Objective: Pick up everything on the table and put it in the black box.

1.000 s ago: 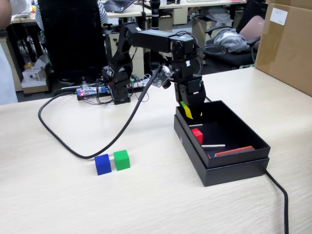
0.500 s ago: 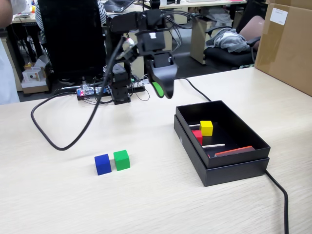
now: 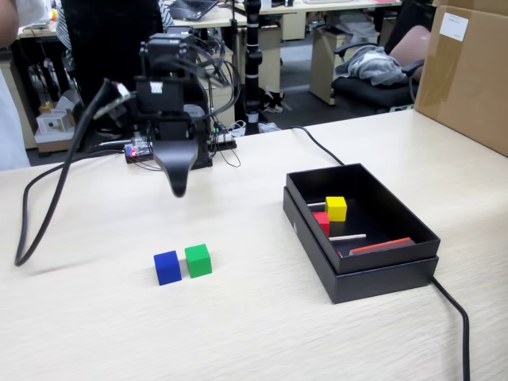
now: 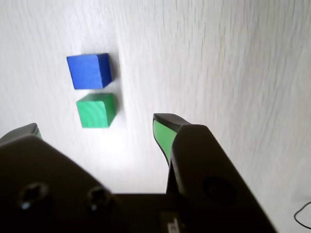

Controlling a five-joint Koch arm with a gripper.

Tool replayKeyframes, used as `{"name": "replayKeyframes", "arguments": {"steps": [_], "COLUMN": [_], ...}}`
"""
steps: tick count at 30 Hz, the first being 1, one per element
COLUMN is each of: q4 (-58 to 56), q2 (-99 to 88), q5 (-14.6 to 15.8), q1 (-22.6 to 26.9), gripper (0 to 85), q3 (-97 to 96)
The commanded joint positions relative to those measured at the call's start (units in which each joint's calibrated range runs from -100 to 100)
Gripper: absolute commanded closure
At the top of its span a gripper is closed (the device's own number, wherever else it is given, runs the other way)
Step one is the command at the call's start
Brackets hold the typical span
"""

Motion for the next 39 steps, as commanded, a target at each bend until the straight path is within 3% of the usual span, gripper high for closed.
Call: {"name": "replayKeyframes", "arguments": {"steps": [1,17,26,28,31,39], "q4": [0.33,0.25,0.25,0.25,0.25,0.07], "q2": [5.31,32.96,41.23,44.1,44.9,31.01], "q5": [-0.29,-0.93,-1.17,-1.12,-1.07,-1.32], "q1": [-0.59,-1.9,-2.05,-2.2,-2.49,-3.71], "gripper": [38.8,41.0,60.6,71.2,78.6,78.7], "q3": [7.82,25.49,32.66,35.47,36.37,30.03]}}
